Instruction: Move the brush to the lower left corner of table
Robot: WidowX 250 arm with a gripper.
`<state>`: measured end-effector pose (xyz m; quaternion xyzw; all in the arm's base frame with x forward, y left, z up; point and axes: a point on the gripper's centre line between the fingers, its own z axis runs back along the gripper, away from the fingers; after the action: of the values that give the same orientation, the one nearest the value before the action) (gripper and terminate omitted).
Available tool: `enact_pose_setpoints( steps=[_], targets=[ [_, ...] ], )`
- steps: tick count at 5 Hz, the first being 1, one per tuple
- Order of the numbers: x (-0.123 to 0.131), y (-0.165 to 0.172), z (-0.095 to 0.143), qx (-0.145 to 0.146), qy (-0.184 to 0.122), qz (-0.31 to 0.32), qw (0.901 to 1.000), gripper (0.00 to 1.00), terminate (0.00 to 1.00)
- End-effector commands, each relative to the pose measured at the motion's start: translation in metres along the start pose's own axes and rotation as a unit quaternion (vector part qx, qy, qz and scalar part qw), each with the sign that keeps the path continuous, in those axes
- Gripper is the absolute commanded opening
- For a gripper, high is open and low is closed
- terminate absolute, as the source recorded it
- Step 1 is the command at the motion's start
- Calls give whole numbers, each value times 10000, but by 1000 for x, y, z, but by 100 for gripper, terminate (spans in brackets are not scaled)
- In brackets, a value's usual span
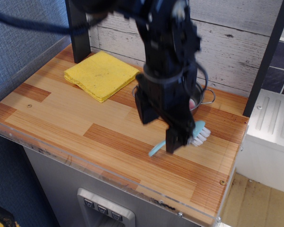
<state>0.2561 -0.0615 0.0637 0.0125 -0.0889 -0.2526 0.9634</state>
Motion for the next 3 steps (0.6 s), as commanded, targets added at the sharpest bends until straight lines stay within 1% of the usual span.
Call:
enact_pose_setpoints(
  steps=[1, 2, 3],
  targets=[
    [-4, -3, -27, 209, 79, -175, 9996, 100, 0],
    [-3, 3, -39, 412, 89, -26, 9991, 100, 0],
    [4, 10, -40, 567, -1, 135, 9983, 100, 0]
  ],
)
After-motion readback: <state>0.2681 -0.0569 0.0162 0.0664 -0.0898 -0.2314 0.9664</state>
